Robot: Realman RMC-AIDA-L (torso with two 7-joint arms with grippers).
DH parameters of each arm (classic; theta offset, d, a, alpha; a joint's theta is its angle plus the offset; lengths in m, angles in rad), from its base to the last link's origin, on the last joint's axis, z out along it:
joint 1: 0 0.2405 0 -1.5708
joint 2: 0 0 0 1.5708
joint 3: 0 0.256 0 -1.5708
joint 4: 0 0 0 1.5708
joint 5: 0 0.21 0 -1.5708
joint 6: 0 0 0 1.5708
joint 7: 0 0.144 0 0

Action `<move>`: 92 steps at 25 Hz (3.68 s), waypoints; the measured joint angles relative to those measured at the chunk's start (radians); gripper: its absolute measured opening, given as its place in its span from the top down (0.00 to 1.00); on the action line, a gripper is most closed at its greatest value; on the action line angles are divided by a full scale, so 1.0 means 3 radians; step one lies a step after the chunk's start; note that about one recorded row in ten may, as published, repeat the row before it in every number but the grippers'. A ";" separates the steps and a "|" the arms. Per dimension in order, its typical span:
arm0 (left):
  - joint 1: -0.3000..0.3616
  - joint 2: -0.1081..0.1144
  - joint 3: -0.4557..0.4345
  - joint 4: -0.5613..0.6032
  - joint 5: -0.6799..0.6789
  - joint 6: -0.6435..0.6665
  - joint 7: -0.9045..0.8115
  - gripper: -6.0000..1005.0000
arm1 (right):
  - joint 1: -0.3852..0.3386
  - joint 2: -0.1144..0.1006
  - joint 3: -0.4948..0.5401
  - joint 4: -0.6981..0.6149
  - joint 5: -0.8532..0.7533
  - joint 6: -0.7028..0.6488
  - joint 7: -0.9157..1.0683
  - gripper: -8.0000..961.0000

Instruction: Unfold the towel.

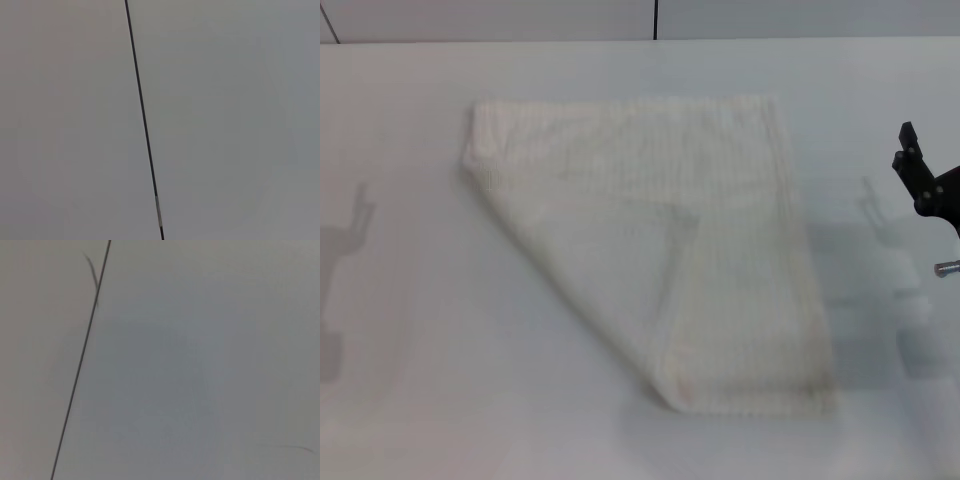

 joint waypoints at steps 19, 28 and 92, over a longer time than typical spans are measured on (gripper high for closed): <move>0.0029 0.0019 0.0173 -0.0337 -0.0007 -0.0296 0.0138 0.22 | -0.0032 -0.0149 0.0076 -0.0839 0.0012 -0.0660 -0.0048 0.23; 0.0508 0.0340 0.0139 -0.2615 0.0465 -0.2713 0.0096 0.22 | -0.0519 -0.0180 0.0967 -0.2854 0.0036 -0.2961 -0.1353 0.27; -0.0446 0.0034 0.0253 -0.4052 -0.0355 -0.6666 0.1580 0.25 | 0.2404 -0.0077 0.4244 -0.0794 -0.1421 -0.7580 -0.0170 0.99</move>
